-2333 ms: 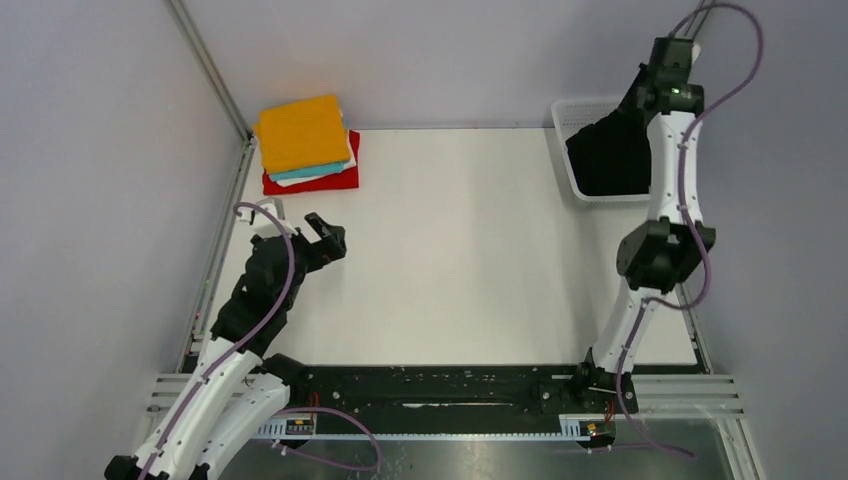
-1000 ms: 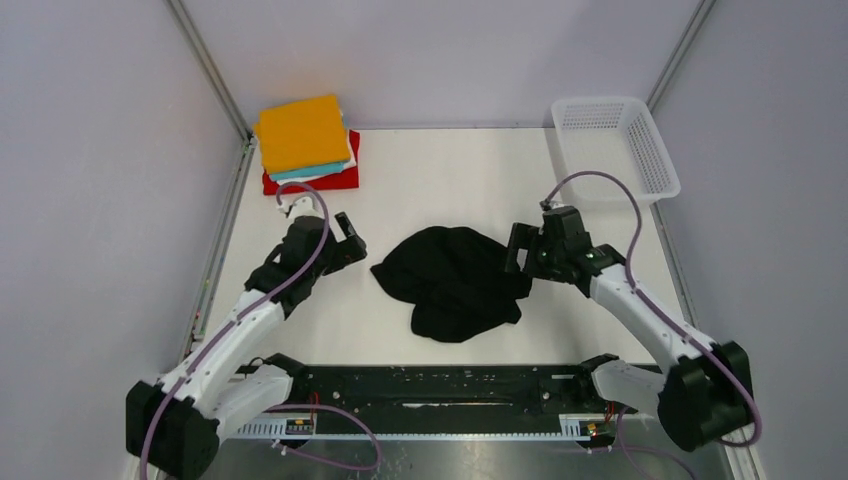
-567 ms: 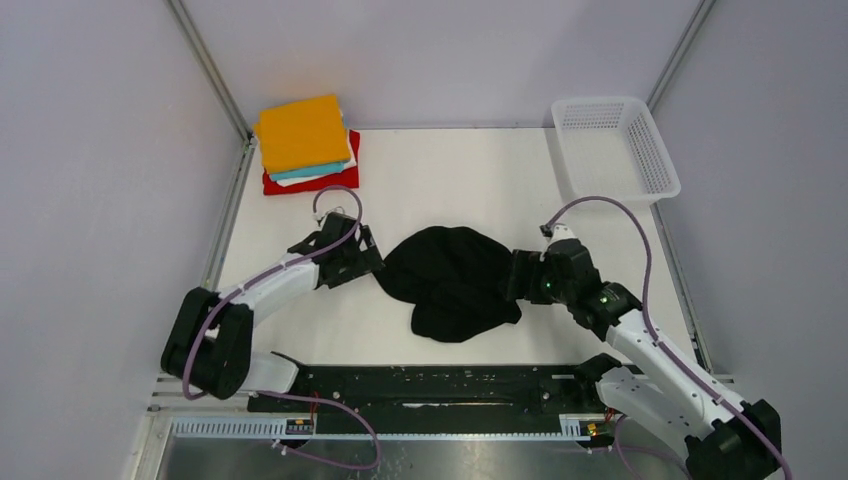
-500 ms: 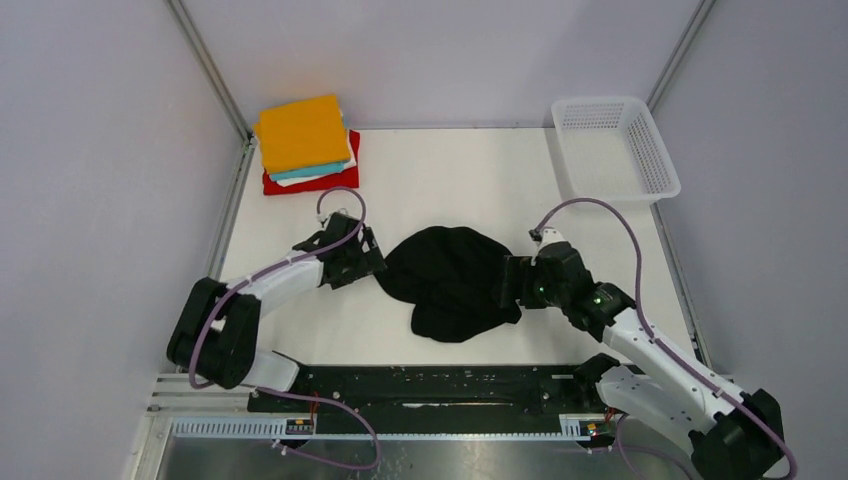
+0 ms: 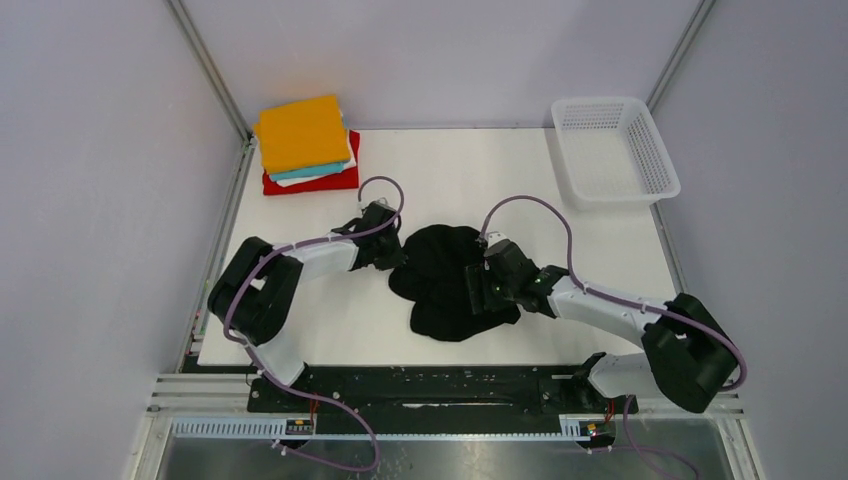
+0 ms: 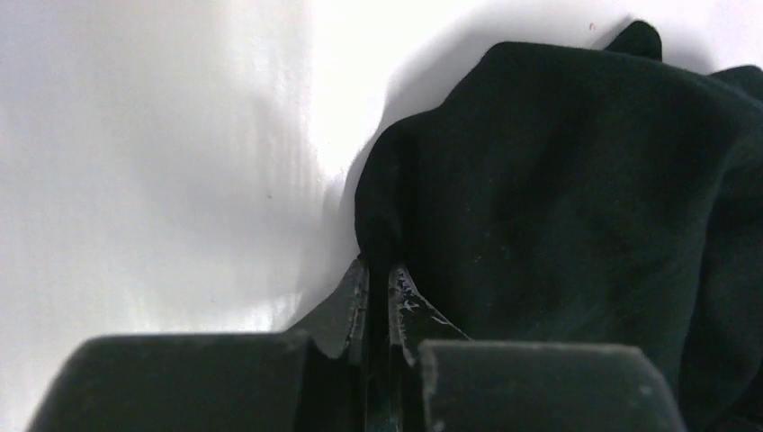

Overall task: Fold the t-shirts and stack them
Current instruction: Flatten out the tshirt

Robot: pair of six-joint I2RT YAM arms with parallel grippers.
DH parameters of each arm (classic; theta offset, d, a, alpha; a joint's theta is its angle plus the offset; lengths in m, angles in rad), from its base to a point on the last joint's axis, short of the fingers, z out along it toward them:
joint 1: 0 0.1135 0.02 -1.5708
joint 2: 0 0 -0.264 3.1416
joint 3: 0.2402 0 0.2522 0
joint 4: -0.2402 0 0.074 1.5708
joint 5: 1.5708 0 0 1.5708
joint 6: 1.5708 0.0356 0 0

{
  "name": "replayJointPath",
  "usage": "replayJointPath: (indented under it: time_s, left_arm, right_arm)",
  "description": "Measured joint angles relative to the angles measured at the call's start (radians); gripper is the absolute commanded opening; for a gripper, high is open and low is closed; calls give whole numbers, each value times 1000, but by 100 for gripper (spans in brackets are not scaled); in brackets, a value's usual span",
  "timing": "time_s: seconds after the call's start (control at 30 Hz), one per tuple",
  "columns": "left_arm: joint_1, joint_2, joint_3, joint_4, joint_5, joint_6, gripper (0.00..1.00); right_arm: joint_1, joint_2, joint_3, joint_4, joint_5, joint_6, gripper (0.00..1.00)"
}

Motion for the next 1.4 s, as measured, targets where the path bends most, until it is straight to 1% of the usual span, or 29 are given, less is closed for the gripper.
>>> replayJointPath:
  time_s: [0.07,0.13,0.17,0.23,0.37,0.57,0.7,0.83,1.0,1.1,1.2,1.3,1.4]
  left_arm:
    - [-14,1,4,-1,6,3,0]
    - [-23,-3,3,-6,2,3,0]
    - [-24,-10,2,-14,-4,3,0]
    - [-26,-40,-9,-48,-39,8,0]
    - [-29,-188,-26,-148,-149,16,0]
    - [-29,-459,17,-269,-375,30,0]
    - [-29,-630,90,-323,-470,64,0]
    - [-29,-788,191,-340,-512,117,0]
    - [-29,-936,362,-338,-514,196,0]
    - [-30,-988,468,-339,-505,238,0]
    - [-31,-1020,559,-340,-488,269,0]
    - [-32,-1051,607,-340,-465,287,0]
    - [-32,-1081,615,-357,-441,290,0]
  right_arm:
    - [2,50,17,10,5,-12,38]
    - [3,75,27,11,13,-16,18]
    - [3,78,30,4,24,-11,12]
    - [6,65,39,-30,65,-6,8]
    - [8,-63,51,-150,206,2,6]
    - [-10,-390,74,-296,407,1,7]
    - [-25,-533,154,-385,498,-37,8]
    - [-27,-609,279,-434,562,-108,7]
    - [-29,-653,497,-444,568,-219,7]
    - [-29,-669,637,-446,518,-280,7]
    - [-29,-688,767,-451,436,-318,6]
    - [-29,-711,858,-452,346,-343,6]
    - [-29,-720,925,-467,278,-359,5]
